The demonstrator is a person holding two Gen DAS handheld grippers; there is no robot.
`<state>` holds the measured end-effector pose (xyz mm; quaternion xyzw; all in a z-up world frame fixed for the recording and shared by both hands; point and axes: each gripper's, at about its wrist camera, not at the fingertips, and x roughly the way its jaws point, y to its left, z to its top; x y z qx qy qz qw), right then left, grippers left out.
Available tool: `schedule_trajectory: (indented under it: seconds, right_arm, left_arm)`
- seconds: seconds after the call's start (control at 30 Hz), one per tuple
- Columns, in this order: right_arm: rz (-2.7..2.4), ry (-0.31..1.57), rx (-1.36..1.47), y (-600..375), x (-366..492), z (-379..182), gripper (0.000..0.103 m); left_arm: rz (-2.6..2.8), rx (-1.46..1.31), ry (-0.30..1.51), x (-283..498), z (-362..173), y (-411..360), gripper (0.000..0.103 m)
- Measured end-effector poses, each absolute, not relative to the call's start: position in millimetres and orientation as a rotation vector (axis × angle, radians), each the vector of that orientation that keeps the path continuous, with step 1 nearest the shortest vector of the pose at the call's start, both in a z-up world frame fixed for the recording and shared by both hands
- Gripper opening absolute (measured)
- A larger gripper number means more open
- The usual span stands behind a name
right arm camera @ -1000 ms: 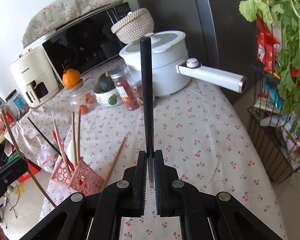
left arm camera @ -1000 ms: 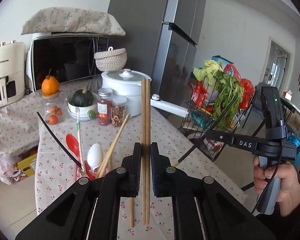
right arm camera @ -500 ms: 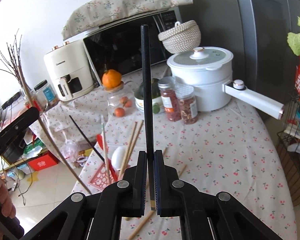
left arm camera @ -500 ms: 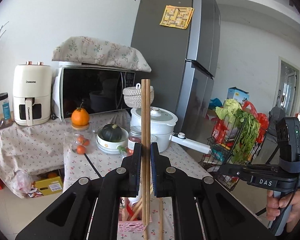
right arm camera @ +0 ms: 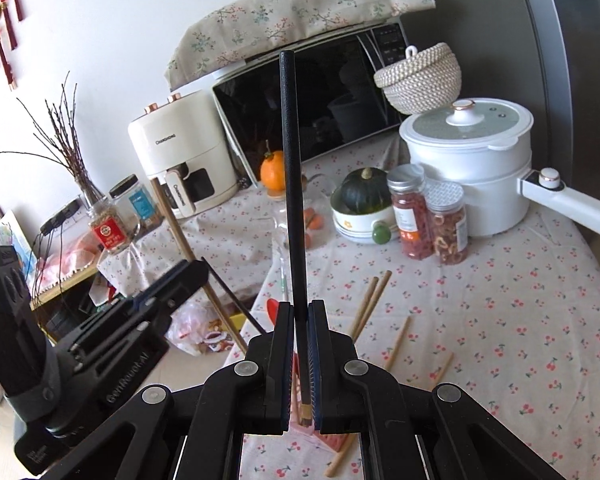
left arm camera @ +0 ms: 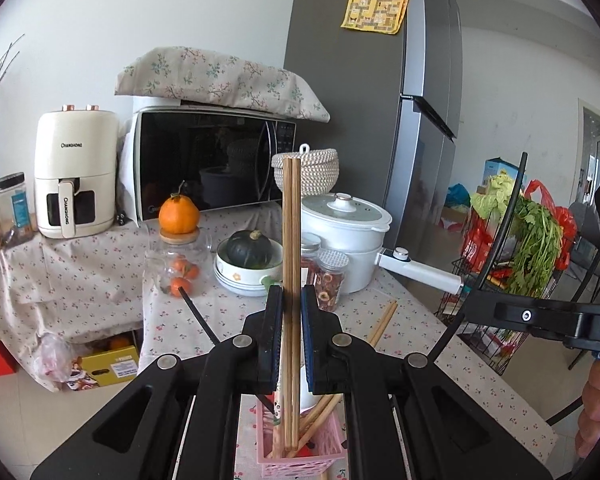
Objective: Organize utensils
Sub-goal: 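Lower both held chopsticks into the basket and open both tools, then withdraw both tools from the basket toward the last two wooden chopsticks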
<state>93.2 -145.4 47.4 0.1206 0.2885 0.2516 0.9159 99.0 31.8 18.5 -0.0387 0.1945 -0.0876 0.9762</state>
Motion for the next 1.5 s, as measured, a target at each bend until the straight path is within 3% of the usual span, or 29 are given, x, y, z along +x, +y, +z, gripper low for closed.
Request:
schedule_trajectory:
  seconds: [0.4, 0.43, 0.5, 0.57, 0.77, 0.83, 1.0, 1.2, 1.5]
  right_arm:
    - [0.518, 0.667, 0.246, -129, 118, 23, 0.007]
    - [0.534, 0.671, 0.255, -128, 120, 20, 0.008]
    - [0.541, 0.683, 0.284, -130, 124, 16, 0.012]
    - [0.546, 0.683, 0.307, -134, 126, 15, 0.012]
    - [0.549, 0.637, 0.337, -146, 122, 24, 0.014]
    - [0.542, 0.632, 0.343, -153, 121, 26, 0.018]
    - [0.473, 0.654, 0.35, -174, 122, 16, 0.054]
    - [0.324, 0.781, 0.285, -185, 137, -32, 0.082]
    - [0.158, 0.921, 0.127, -175, 156, -103, 0.086]
  left_arm:
    - [-0.18, -0.101, 0.485, 114, 0, 35, 0.012]
    - [-0.175, -0.107, 0.493, 114, 0, 36, 0.015]
    - [-0.171, -0.131, 0.504, 114, 0, 39, 0.039]
    - [-0.164, -0.152, 0.506, 112, 0, 43, 0.052]
    - [-0.161, -0.171, 0.551, 108, 1, 48, 0.06]
    - [-0.162, -0.178, 0.57, 106, 1, 50, 0.065]
    - [-0.162, -0.162, 0.628, 96, -9, 50, 0.086]
    - [-0.149, -0.116, 0.78, 90, -42, 51, 0.099]
    - [-0.14, -0.144, 0.835, 76, -69, 56, 0.103]
